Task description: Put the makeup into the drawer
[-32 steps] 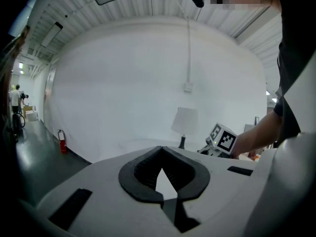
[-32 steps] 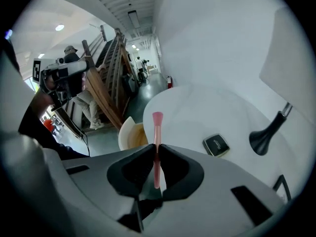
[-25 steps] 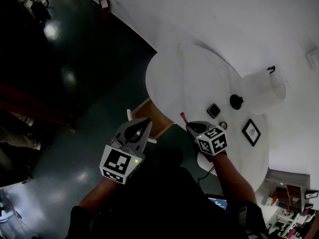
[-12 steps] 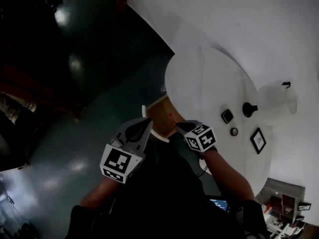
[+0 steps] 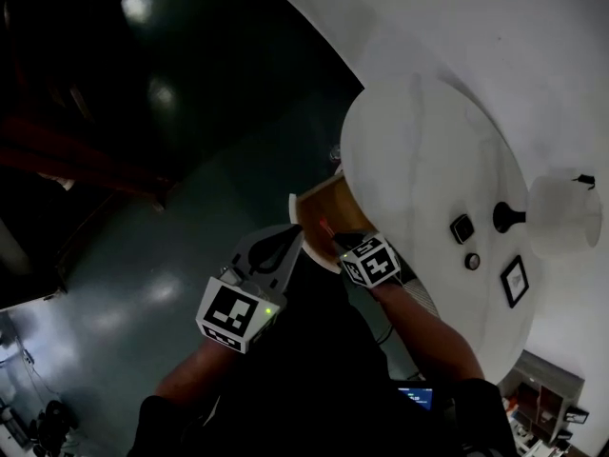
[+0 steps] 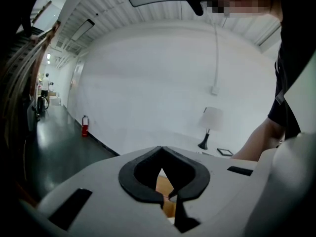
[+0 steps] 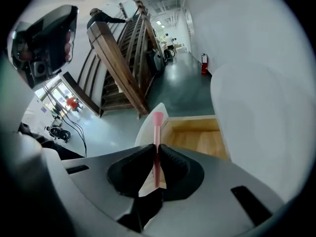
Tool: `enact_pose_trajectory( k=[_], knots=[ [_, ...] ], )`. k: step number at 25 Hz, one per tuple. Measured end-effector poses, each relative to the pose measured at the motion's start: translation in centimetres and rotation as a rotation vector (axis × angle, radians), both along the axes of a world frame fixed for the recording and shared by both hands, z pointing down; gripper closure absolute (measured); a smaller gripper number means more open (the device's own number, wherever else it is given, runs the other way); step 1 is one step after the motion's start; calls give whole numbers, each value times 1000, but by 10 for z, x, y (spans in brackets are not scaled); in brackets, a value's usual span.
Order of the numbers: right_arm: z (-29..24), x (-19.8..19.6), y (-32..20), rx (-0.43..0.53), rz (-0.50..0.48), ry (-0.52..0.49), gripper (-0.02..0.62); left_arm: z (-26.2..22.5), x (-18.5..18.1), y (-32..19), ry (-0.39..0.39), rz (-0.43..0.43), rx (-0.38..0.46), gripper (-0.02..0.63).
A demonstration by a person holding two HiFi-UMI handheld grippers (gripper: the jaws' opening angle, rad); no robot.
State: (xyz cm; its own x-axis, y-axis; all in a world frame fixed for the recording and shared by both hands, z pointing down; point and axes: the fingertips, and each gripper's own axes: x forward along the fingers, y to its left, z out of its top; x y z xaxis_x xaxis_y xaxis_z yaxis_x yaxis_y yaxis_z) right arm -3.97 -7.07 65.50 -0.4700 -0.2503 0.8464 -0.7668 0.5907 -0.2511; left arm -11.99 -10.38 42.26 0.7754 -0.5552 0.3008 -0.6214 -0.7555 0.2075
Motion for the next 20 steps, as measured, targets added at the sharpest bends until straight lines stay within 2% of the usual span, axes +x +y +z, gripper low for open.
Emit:
enact_pose_trajectory(
  k=[12, 20],
  knots=[
    [108, -11, -10, -116, -73, 91, 548, 46, -9, -23, -60, -15, -7, 595],
    [152, -13, -22, -197, -36, 98, 548, 66, -8, -22, -86, 1, -31, 595]
  ],
)
